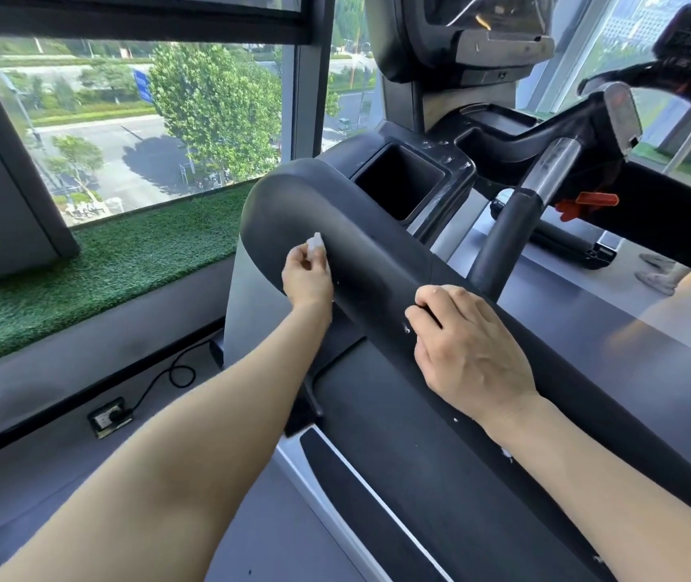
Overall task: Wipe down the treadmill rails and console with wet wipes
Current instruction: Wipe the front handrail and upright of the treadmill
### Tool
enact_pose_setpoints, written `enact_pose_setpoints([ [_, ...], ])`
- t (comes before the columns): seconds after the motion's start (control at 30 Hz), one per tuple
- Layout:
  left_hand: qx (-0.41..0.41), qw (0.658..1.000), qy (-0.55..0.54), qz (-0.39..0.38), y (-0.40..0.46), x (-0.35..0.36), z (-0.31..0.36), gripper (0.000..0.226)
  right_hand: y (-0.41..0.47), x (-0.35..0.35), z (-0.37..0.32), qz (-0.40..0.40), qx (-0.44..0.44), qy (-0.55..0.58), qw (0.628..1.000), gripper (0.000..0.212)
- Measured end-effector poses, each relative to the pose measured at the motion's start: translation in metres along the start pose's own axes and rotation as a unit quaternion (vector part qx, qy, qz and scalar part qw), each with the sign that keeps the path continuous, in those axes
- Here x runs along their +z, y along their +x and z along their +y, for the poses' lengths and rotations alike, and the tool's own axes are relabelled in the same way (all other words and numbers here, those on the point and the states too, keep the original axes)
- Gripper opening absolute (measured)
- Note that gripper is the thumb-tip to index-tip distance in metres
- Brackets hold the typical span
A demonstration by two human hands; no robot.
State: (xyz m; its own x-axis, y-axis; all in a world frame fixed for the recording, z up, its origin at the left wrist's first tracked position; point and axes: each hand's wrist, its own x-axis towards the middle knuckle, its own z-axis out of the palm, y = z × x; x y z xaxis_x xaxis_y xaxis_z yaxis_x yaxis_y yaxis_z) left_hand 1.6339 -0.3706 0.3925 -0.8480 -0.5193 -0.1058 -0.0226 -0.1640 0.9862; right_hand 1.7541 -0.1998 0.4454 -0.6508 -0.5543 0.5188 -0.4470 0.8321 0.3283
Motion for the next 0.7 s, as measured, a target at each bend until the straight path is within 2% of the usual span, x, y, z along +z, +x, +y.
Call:
enact_pose_setpoints([
  [0.1,-0.010,0.999,-0.026,-0.017,-0.027,0.002,-0.010,0.020,0.000,0.000,0.000,-0.002,0.000,-0.004,1.000,0.015],
  [0.23,0.001,0.994,-0.061,-0.090,-0.098,0.002,-0.032,0.024,0.000,0.000,0.000,-0.005,0.002,-0.007,1.000,0.017],
  [0.47,-0.018,0.999,-0.025,0.011,-0.025,0.004,-0.011,0.022,0.000,0.000,-0.001,0.000,0.001,-0.011,1.000,0.018],
  [0.53,-0.009,1.000,-0.021,0.008,-0.026,0.003,-0.014,0.024,0.000,0.000,-0.001,0.001,0.002,-0.010,1.000,0.019],
  [0.7,0.009,0.997,-0.029,-0.065,-0.083,0.003,-0.037,0.023,0.000,0.000,-0.002,0.002,0.000,-0.014,1.000,0.017],
])
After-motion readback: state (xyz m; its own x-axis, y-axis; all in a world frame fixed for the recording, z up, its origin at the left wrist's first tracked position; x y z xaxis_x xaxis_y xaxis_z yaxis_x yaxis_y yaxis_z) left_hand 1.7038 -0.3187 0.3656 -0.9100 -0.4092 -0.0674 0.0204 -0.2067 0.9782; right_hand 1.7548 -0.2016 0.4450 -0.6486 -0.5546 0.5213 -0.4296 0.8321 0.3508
